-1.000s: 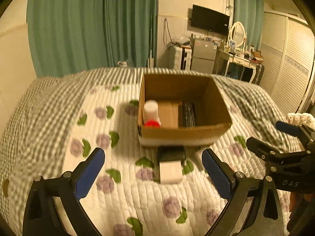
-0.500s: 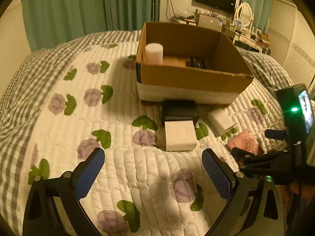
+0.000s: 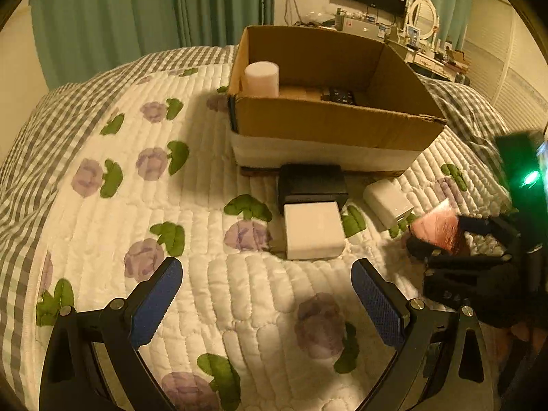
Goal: Organize rigid objects
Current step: 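Grasp the pink rose card box with the right gripper while the left grasps the white soap bar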
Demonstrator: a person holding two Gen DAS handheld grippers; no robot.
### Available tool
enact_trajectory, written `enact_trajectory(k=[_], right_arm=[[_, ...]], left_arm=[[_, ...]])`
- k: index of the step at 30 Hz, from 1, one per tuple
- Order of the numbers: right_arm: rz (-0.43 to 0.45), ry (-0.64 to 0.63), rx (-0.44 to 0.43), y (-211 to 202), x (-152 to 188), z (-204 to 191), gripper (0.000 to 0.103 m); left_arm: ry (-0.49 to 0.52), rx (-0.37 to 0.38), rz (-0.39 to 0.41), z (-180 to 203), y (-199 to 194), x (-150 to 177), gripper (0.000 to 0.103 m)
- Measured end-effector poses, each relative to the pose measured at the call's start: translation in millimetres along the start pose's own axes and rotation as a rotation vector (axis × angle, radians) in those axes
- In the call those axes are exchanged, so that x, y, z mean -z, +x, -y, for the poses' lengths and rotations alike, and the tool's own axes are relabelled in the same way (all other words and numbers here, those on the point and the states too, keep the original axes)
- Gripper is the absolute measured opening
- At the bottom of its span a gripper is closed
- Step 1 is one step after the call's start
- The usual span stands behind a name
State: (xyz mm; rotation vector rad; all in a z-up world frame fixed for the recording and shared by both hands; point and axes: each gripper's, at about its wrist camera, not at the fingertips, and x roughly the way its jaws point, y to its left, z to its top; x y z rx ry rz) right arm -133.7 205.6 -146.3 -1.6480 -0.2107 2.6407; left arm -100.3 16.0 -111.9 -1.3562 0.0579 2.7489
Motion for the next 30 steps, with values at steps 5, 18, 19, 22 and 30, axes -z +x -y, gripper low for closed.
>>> enact_trajectory(k=[5, 18, 19, 22, 30], right_arm=[[0.082, -0.001, -0.034, -28, -12, 3, 0.068], [0.056, 0.07, -0.044, -3, -40, 32, 0.068], [0.053, 0.085, -0.058, -1, -40, 36, 0.068], [0.054, 0.105, -0.078, 0, -41, 40, 0.068], [0.063, 0.092, -0.059, 1, -41, 37, 0.068]], left_arm=[[0.001, -0.005, 0.009, 11, 8, -13, 0.101], [0.048, 0.005, -0.072, 34, 66, -22, 0.093], [0.055, 0.004, -0.078, 36, 70, -23, 0.088], [0.064, 0.009, -0.107, 40, 83, -24, 0.075], [0.08, 0.013, -0.102, 41, 83, -24, 0.052]])
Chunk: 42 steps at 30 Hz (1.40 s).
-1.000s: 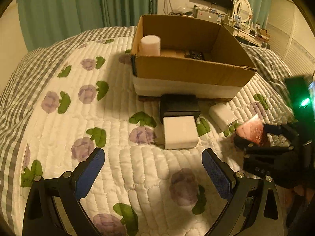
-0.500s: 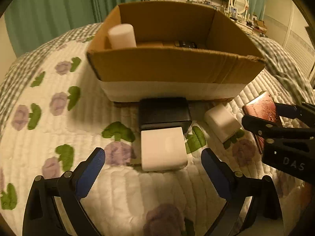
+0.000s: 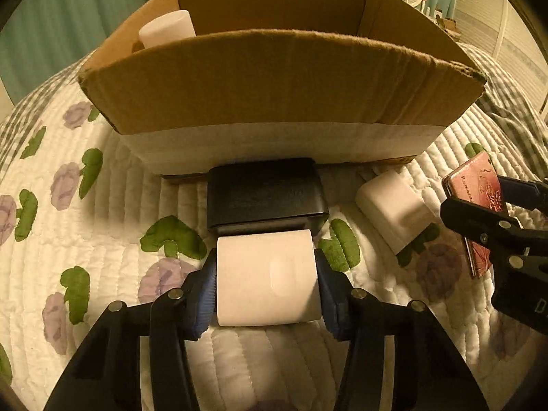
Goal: Organize rigid objects
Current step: 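Grasp the pink rose card box with the right gripper while the left grasps the white soap bar, then lower the soap bar into the box with the left gripper while the right drops the pink card box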
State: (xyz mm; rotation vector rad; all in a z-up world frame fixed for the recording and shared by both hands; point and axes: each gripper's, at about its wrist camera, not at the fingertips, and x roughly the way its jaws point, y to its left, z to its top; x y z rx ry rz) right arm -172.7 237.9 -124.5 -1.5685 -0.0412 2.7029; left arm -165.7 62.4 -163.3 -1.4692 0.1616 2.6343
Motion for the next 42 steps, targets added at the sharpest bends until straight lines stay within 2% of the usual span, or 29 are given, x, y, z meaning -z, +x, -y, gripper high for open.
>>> enact_trajectory(k=[9, 17, 22, 29, 36, 42], right_arm=[[0.06, -0.004, 0.007, -23, 0, -5, 0.068], [0.146, -0.013, 0.013, -69, -8, -10, 0.068], [0.213, -0.032, 0.014, -109, -14, -17, 0.068], [0.318, -0.048, 0.006, -157, -44, -22, 0.068], [0.379, -0.05, -0.035, -171, -85, -23, 0.068], [0.392, -0.059, -0.047, -148, -128, -22, 0.068]], left_arm=[[0.011, 0.001, 0.091, -1, -49, 3, 0.051], [0.001, -0.004, 0.155, -9, -98, -7, 0.051], [-0.004, 0.001, 0.213, -11, -129, -17, 0.051], [-0.012, -0.005, 0.305, -22, -163, -52, 0.051], [-0.015, -0.026, 0.359, -37, -166, -97, 0.051], [0.022, -0.056, 0.34, -39, -129, -130, 0.051]])
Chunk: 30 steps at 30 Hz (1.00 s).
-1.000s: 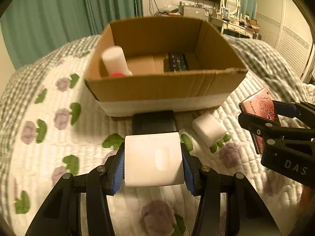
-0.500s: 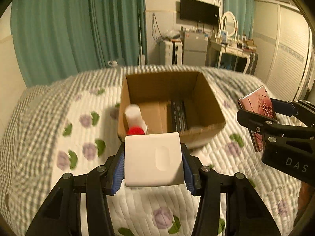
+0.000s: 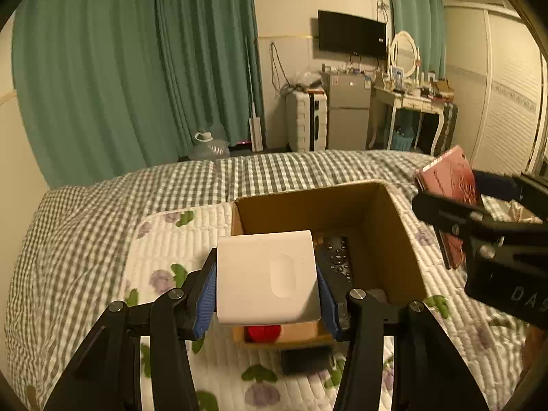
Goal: Organize rigid objects
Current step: 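Lower the soap bar into the box with the left gripper while the right drops the pink card box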
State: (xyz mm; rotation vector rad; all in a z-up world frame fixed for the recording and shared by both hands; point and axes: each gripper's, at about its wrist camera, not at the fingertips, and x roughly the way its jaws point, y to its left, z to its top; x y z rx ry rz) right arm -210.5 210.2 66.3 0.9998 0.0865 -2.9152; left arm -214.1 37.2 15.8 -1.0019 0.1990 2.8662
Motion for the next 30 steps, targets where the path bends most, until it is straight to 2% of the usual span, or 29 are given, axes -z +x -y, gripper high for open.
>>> enact_trajectory(k=[9, 11, 13, 16, 19, 23, 30], right_arm=[[-0.06, 0.018, -0.003, 75, -3, 22, 0.068], [-0.071, 0.034, -0.006, 86, 1, 28, 0.068], [-0.075, 0.049, -0.016, 94, 6, 36, 0.068], [-0.082, 0.063, -0.027, 101, 14, 41, 0.068], [-0.082, 0.076, -0.032, 101, 16, 44, 0.068], [-0.073, 0.072, -0.027, 92, 14, 44, 0.068], [-0.061, 0.06, -0.029, 74, 9, 33, 0.068]], left_arm=[[0.015, 0.009, -0.096, 21, 90, 3, 0.051], [0.011, 0.003, -0.094, 24, 97, 8, 0.051], [0.043, -0.008, -0.079, 29, 98, 9, 0.051], [0.028, 0.034, -0.101, 31, 101, 9, 0.052], [0.039, 0.03, -0.09, 32, 99, 8, 0.053], [0.052, 0.023, -0.059, 29, 82, 4, 0.056], [0.003, 0.007, -0.038, 5, 53, -7, 0.056]])
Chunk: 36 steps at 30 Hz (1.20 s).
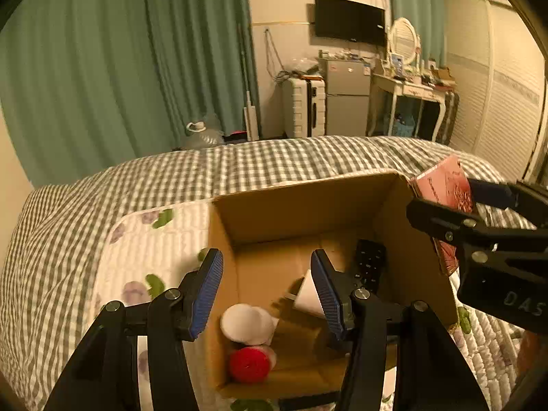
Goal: Organize rigid objects
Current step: 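Lower the soap bar into the box with the left gripper while the right drops the pink card box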
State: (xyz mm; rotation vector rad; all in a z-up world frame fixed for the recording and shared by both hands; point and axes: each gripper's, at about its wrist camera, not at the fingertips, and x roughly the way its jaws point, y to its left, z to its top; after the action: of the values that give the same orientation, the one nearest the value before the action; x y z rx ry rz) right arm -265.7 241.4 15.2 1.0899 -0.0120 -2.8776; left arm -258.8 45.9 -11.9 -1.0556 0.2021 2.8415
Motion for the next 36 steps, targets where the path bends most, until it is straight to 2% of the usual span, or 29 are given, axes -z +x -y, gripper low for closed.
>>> enact_trajectory(k=[4, 14, 19, 23, 26, 28, 30, 32, 36], right_arm=[[-0.021, -0.006, -0.009, 7, 0, -9, 0.068], [-0.152, -0.017, 0.01, 81, 22, -28, 0.069], [-0.151, -0.025, 0.028, 91, 29, -32, 0.072], [-0.115, -0.019, 0.034, 71, 26, -34, 0.074], [-0.088, -0.006, 0.028, 42, 22, -32, 0.076], [-0.067, -0.011, 0.036, 22, 21, -34, 0.082], [-0.042, -0.012, 0.042, -4, 20, -34, 0.085], [-0.028, -0.015, 0.046, -27, 20, -38, 0.086], [-0.007, -0.04, 0.06, -67, 33, -42, 0.087]], left_arm=[[-0.053, -0.014, -0.011, -20, -4, 7, 0.056], [-0.101, -0.02, -0.042, -51, 14, 26, 0.056], [-0.105, -0.015, -0.049, -51, 18, 32, 0.056], [-0.108, -0.009, -0.044, -49, 5, 33, 0.056], [-0.106, 0.003, -0.017, -44, -21, 34, 0.056], [-0.104, 0.012, -0.002, -40, -38, 34, 0.056], [-0.104, 0.017, 0.006, -38, -56, 37, 0.061], [-0.113, 0.011, 0.008, -36, -71, 42, 0.072], [-0.11, 0.01, 0.011, -33, -96, 56, 0.081]])
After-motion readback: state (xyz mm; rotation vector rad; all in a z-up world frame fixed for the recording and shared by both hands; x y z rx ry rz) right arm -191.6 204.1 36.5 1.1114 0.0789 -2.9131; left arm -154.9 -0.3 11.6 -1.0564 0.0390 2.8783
